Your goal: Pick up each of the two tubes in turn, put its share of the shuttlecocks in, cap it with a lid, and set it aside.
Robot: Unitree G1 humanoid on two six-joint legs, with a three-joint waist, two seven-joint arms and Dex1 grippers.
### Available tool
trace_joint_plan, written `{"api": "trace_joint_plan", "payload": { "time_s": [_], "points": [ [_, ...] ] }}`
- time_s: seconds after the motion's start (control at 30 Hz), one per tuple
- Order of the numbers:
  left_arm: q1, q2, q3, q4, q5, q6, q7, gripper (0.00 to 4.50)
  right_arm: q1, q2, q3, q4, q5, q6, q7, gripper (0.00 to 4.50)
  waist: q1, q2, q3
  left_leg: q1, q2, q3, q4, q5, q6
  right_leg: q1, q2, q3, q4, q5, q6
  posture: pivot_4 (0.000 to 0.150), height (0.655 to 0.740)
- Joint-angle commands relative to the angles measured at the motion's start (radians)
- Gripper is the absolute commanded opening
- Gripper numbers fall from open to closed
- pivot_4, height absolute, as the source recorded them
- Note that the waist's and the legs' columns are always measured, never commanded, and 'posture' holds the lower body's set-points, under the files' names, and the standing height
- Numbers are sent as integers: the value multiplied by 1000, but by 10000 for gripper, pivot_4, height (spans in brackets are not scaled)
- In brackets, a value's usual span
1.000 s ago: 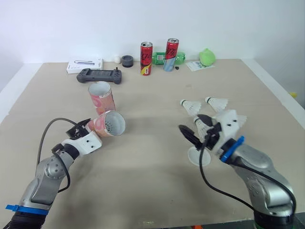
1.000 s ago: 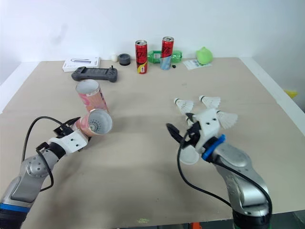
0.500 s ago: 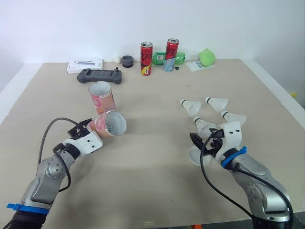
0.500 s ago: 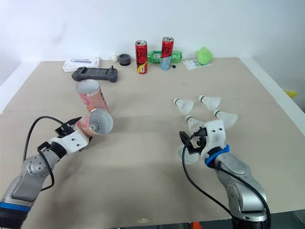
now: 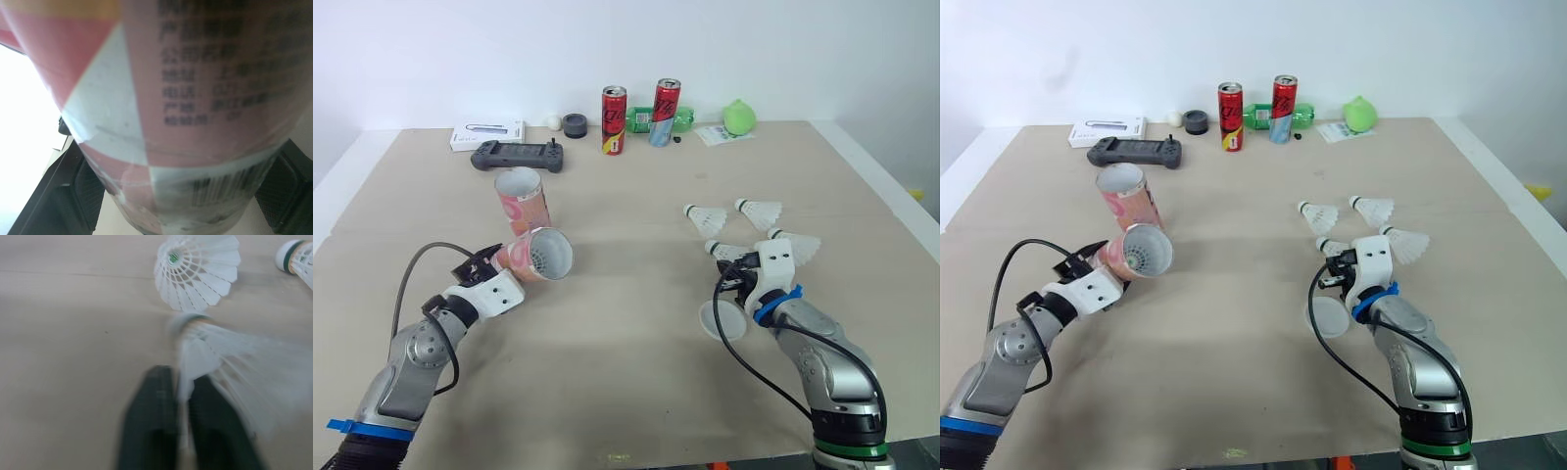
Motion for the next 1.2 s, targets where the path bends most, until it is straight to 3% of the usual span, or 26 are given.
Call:
{"api": "trace_joint_plan", "payload": {
  "time_s": [0.03, 0.3, 0.4, 0.6, 0.9, 0.93, 1.03, 1.13, 1.17, 1.2],
  "points": [
    [14, -8, -31, -8, 5, 5, -12, 37432, -4, -39, 4, -26, -5, -47, 45, 273, 0, 0, 0, 0, 0, 0, 0, 0, 0, 0, 0, 0, 0, 0, 0, 1500, 7400],
    [1, -5, -34, 0, 4, 6, -15, 37432, -81, -194, 21, -216, 210, -112, 402, 273, -1, 1, 0, 0, 0, 0, 0, 0, 0, 0, 1, 0, 0, 0, 0, 1500, 7400],
    [-12, -9, -43, 7, 3, 9, -21, 37432, -164, -249, 143, -247, 224, -92, 517, 273, 0, 1, 0, 0, 0, -1, 1, 0, 0, 1, 0, 0, 0, 0, 0, 1500, 7400],
    [-26, -13, -60, 11, 2, 13, -28, 37432, -392, -166, 405, -133, 108, -170, 598, 273, -1, 1, 0, 0, 0, -1, 1, 0, 0, 0, 1, -1, 0, 1, -1, 1500, 7400],
    [-9, -27, -68, -17, 13, 24, -13, 37432, -507, -76, 542, -11, -5, -239, 635, 273, 0, 1, 0, -1, 0, -1, 1, 0, 0, -1, 0, -1, 0, 1, 0, 1500, 7400],
    [-7, -29, -69, -19, 14, 27, -11, 37432, -511, -62, 529, -23, 19, -221, 639, 5143, 0, 1, 0, -1, 0, -1, 1, 0, 0, -1, 1, -1, 0, 1, 0, 1500, 7400],
    [-10, -41, -73, -21, 18, 32, -9, 37432, -518, -49, 499, -50, 67, -181, 658, 13699, 1, 1, 0, -1, 0, -2, 1, 0, 0, 0, 1, -2, 0, 1, 0, 1500, 7400],
    [-15, -56, -82, -28, 19, 35, -11, 37432, -530, -52, 472, -68, 103, -148, 667, 26334, 1, 1, 0, -1, 0, -2, 1, 0, 0, 0, 0, -2, 0, 1, 0, 1500, 7400],
    [-17, -63, -87, -33, 17, 37, -14, 37432, -547, -58, 446, -74, 134, -123, 673, 27311, 1, 1, 0, -1, 0, -2, 1, 0, 0, 0, 0, -2, 0, 1, 0, 1500, 7400],
    [-19, -71, -93, -37, 15, 39, -18, 37432, -570, -70, 418, -77, 164, -97, 683, 32998, 1, 1, 0, -1, 0, -2, 1, 0, 0, 0, 0, -2, 0, 1, 0, 1500, 7400]
  ]
}}
